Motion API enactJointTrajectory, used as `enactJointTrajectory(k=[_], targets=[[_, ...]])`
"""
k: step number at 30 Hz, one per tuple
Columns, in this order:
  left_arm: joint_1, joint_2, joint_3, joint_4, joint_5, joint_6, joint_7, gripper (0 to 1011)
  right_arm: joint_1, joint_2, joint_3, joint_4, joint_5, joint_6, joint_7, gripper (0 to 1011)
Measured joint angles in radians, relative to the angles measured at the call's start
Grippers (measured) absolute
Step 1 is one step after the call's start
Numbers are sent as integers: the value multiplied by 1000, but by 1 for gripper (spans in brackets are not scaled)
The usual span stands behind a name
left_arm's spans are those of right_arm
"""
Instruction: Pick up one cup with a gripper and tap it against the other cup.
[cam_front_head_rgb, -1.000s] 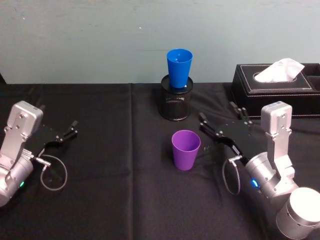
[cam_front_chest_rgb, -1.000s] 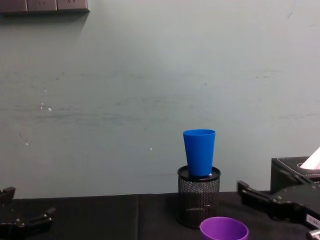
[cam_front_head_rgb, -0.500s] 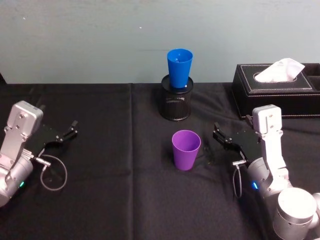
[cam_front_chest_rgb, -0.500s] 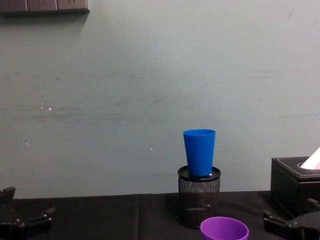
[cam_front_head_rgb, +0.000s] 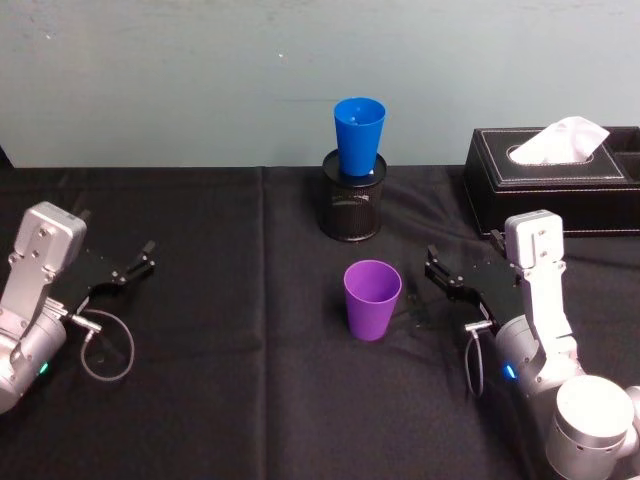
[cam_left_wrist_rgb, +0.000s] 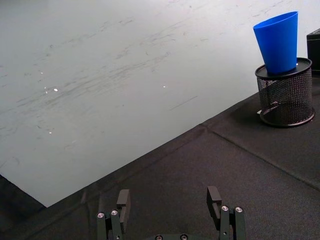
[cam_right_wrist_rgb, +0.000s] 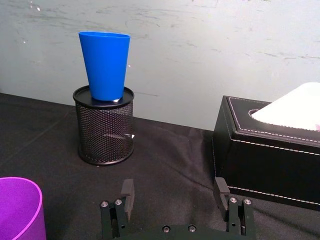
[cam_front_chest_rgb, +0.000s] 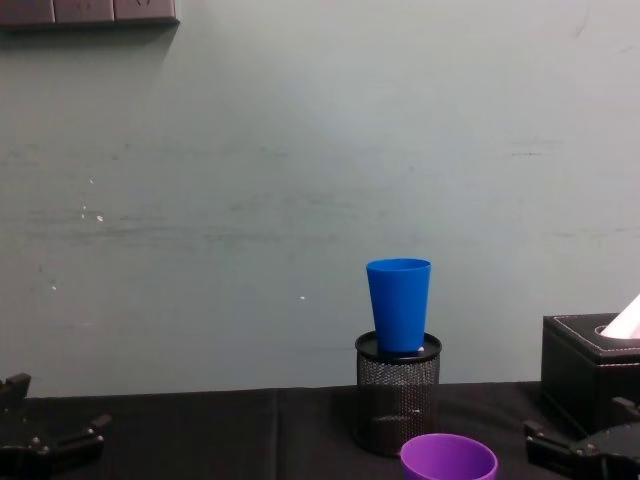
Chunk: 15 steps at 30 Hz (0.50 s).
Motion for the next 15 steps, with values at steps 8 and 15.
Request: enactJointTrajectory(k=[8, 15], targets=[[0, 0, 0, 0, 0, 0, 0, 1000, 0, 0, -1, -1, 0, 0, -2, 1004], [0, 0, 0, 0, 0, 0, 0, 1000, 0, 1, -1, -1, 0, 0, -2, 1004]])
